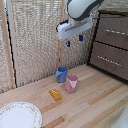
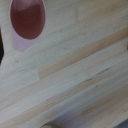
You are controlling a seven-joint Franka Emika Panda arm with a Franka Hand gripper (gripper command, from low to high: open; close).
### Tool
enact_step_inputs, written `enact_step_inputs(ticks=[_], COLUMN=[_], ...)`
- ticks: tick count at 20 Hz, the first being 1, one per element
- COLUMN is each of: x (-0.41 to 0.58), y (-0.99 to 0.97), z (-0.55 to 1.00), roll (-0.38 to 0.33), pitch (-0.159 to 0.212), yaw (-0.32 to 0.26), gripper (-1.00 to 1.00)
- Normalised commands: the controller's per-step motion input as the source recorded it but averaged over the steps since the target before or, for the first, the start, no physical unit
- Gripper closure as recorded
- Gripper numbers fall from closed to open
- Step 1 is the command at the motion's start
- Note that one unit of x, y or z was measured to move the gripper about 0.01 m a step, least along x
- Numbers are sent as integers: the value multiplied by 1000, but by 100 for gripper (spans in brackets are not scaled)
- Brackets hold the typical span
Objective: Kindly get your arm to the topmost drawer handle. Get a good grip on it, then softly pull to open it.
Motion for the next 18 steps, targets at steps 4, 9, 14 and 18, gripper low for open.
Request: enact_step_inputs(ticks=[4, 9, 14, 18], x=[0, 0, 0, 0], y=[-184, -142, -73, -155], z=[36, 129, 278, 89], roll=[-360, -337, -305, -350], pitch=[0, 0, 1, 0], yaw=[87, 90, 85, 84], gripper=[-100, -100, -100, -100])
